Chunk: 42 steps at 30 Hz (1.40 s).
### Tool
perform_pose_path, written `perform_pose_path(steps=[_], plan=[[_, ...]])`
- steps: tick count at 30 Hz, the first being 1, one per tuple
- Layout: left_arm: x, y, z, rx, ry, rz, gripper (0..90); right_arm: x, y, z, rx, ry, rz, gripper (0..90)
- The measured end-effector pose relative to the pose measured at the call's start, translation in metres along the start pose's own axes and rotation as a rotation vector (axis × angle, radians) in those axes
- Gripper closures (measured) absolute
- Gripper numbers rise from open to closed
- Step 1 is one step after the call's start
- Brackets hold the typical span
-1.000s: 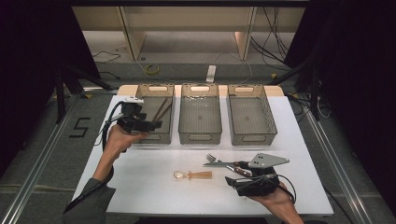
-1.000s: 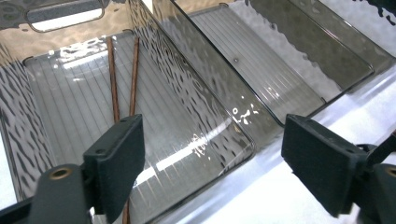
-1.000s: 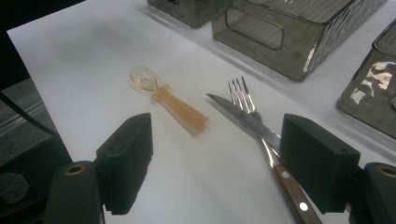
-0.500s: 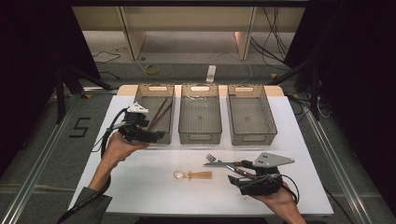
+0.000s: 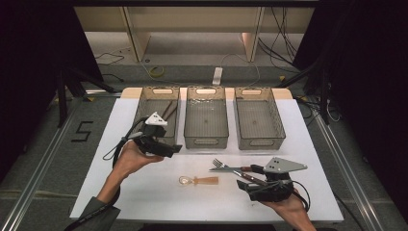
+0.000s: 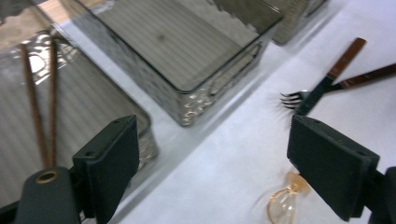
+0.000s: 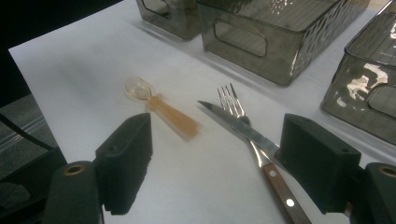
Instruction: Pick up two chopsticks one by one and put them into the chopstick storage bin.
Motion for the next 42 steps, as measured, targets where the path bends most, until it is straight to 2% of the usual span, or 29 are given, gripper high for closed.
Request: perform_pose_path(steps=[7, 16, 25, 30, 38, 42], plan=[[-0.011, -0.019, 0.002, -0.051, 0.03, 0.038, 16.1, 0.003, -0.002, 0.002, -0.011, -0.033, -0.01, 26.0], [-0.03, -0.045, 0.005, -0.122, 0.097, 0.093, 16.1, 0.004, -0.004, 0.004, -0.02, -0.07, -0.004, 25.6], [-0.039, -0.059, 0.006, -0.162, 0.148, 0.124, 16.0, 0.003, -0.007, 0.005, -0.034, -0.078, -0.004, 24.2], [-0.046, -0.067, 0.008, -0.205, 0.192, 0.136, 16.0, 0.003, -0.007, 0.005, -0.033, -0.078, -0.004, 23.9], [-0.058, -0.078, 0.011, -0.258, 0.248, 0.135, 16.1, 0.003, -0.006, 0.005, -0.031, -0.074, -0.002, 23.9], [-0.062, -0.08, 0.012, -0.271, 0.264, 0.134, 16.4, 0.003, -0.007, 0.005, -0.035, -0.076, -0.001, 23.9]])
Point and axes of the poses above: each handheld gripper's, and its own axes: x roughly backward along the jaws, z roughly out of its underside, y roughly to its left, the point moved 1 cm from there along -x, roughly forward along the jaws, and after that the axes turned 1 degree about -z, right-handed, at the moved point
